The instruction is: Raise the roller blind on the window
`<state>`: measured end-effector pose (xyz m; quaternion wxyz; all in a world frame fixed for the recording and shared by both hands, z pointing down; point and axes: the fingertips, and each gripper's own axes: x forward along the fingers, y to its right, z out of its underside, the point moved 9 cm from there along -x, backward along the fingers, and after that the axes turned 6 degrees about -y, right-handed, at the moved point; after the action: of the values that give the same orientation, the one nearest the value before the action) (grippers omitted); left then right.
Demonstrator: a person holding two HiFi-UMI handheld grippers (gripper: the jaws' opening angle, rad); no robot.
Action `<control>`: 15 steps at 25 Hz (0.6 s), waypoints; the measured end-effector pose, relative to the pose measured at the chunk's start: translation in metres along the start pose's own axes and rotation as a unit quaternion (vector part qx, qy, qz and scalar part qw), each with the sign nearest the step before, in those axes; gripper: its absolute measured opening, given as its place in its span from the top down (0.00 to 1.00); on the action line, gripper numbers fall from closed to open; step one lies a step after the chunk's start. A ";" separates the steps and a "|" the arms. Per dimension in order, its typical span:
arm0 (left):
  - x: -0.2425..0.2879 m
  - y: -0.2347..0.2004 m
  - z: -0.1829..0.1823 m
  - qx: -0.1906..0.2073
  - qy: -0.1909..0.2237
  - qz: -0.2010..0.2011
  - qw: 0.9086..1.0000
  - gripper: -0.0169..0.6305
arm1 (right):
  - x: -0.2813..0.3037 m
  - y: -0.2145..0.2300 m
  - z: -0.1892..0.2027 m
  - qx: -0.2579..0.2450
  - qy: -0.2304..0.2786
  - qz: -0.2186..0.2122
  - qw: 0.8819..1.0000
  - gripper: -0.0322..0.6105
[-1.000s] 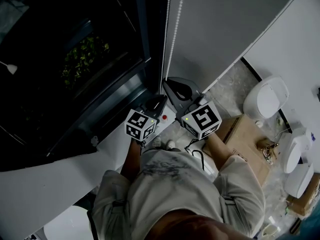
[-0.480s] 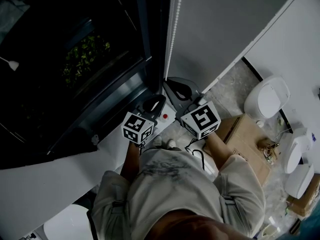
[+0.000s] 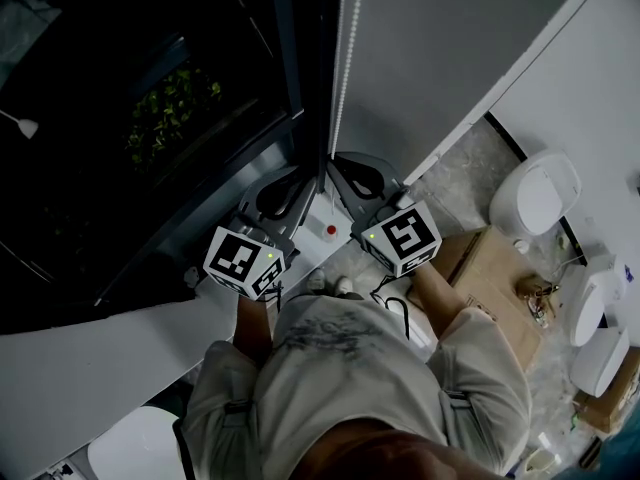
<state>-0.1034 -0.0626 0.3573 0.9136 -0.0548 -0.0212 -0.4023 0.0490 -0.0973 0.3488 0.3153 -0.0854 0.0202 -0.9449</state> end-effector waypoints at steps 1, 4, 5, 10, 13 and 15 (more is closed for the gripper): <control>-0.001 0.001 -0.011 0.010 0.008 0.002 1.000 0.86 | 0.000 0.000 0.000 -0.001 0.000 0.000 1.000 0.93; 0.000 0.007 -0.043 0.041 0.028 0.011 0.999 0.85 | -0.002 -0.002 -0.001 -0.002 0.000 0.001 1.000 0.93; 0.002 0.009 -0.053 0.051 0.032 0.013 0.998 0.85 | -0.002 -0.003 -0.002 -0.003 0.001 0.001 1.000 0.93; 0.015 0.015 -0.088 0.086 0.049 0.027 0.995 0.84 | -0.003 -0.006 -0.002 -0.006 -0.003 0.005 1.000 0.93; 0.025 0.017 -0.099 0.096 0.047 0.031 0.994 0.83 | -0.002 -0.009 -0.004 -0.010 0.000 0.003 1.000 0.93; 0.030 0.018 -0.103 0.100 0.046 0.031 0.993 0.84 | -0.002 -0.011 -0.005 -0.012 0.002 0.001 1.000 0.93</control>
<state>-0.0704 -0.0850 0.2563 0.9264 0.0547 -0.0174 -0.3721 0.0433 -0.0869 0.3448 0.3148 -0.0876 0.0322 -0.9446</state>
